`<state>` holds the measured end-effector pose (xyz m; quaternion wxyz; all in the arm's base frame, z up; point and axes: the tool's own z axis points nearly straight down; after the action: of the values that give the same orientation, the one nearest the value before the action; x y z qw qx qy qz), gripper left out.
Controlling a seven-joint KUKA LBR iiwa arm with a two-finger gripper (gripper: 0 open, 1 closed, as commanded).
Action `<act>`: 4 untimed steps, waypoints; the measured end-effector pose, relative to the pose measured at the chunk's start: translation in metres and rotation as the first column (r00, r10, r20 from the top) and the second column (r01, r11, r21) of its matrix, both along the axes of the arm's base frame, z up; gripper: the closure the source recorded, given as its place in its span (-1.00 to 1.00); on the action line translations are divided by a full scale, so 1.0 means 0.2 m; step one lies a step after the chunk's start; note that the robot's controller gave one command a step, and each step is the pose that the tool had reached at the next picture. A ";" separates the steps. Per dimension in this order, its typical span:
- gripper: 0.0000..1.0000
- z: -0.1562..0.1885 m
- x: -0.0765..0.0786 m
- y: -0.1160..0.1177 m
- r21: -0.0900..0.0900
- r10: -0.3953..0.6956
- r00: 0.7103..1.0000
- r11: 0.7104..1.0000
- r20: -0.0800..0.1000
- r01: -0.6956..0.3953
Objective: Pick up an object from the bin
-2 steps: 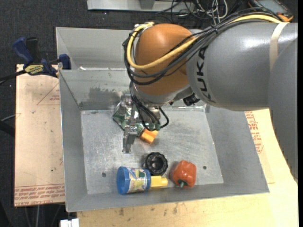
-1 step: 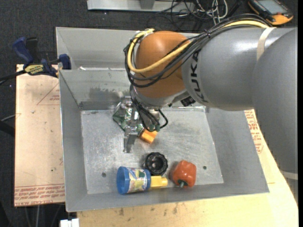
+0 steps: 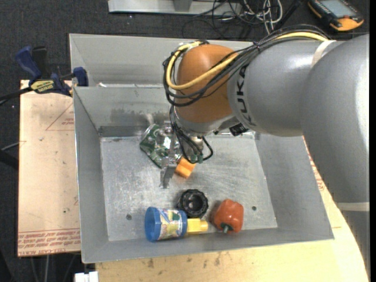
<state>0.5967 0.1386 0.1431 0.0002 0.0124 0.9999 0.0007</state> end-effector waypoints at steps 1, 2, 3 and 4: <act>-1.00 -0.17 0.04 -0.03 -0.001 0.131 0.991 0.991 0.003 -0.131; -1.00 -0.31 0.14 -0.08 -0.002 0.365 0.931 0.931 0.011 -0.365; 1.00 -0.35 0.16 -0.10 -0.002 0.424 0.906 0.906 0.003 -0.424; 1.00 -0.35 0.16 -0.10 -0.002 0.425 0.905 0.905 0.003 -0.425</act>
Offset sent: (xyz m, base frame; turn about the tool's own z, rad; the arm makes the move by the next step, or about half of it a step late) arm 0.0313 -0.0224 -0.0731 -0.3848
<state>0.6290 0.1178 0.0721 0.0017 -0.2053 0.9787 0.0000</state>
